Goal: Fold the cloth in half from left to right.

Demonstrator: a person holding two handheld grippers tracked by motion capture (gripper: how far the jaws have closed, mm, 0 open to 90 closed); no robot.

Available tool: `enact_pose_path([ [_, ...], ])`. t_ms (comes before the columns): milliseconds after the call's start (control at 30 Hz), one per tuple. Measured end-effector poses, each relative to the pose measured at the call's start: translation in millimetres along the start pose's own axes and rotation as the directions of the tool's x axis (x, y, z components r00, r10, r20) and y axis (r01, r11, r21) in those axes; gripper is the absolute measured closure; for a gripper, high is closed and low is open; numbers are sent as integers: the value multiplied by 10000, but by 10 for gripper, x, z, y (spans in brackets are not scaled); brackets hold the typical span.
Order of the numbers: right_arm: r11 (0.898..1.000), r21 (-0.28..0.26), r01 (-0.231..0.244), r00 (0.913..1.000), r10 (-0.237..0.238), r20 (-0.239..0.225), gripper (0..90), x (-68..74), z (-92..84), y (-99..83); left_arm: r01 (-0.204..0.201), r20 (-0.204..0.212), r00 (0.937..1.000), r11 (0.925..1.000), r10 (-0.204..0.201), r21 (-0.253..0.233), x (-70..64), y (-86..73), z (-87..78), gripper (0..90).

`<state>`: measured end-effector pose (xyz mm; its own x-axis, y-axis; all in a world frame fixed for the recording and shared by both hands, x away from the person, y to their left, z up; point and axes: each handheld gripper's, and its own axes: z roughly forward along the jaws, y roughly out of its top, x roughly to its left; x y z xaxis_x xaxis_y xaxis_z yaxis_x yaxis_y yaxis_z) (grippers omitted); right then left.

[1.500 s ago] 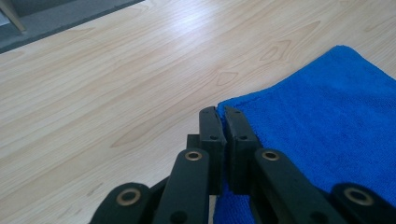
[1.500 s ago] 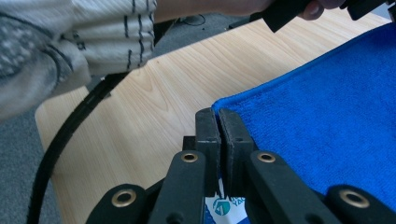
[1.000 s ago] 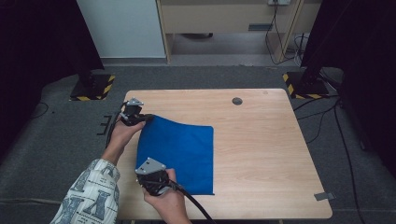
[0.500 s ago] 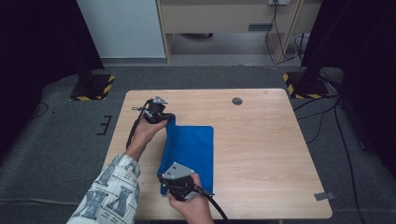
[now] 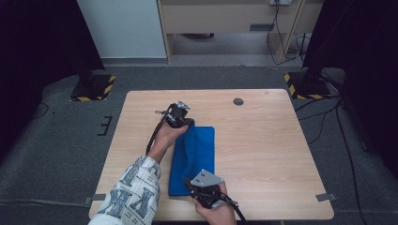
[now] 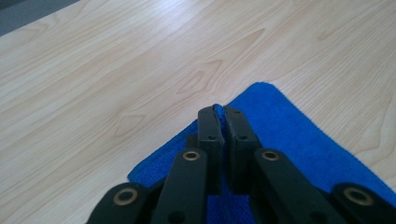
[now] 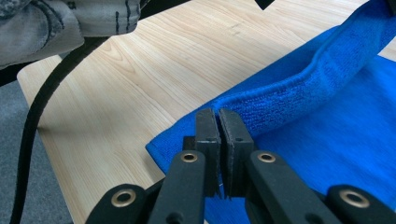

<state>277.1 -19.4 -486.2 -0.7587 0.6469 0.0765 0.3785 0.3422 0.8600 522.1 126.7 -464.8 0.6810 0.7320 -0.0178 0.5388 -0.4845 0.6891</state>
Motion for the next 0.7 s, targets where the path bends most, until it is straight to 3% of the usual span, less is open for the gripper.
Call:
enact_pose_path([
  [167, 9999, 126, -69, 10000, 69, -22, 872, -68, -74, -56, -247, 20, 9997, 9995, 246, 183, -100, 50, 106, 859],
  [700, 9981, 517, -343, 9992, 331, 240, 869, -250, -202, -198, 14, 319, 9995, 9995, -24, 306, -163, 75, 340, 857],
])
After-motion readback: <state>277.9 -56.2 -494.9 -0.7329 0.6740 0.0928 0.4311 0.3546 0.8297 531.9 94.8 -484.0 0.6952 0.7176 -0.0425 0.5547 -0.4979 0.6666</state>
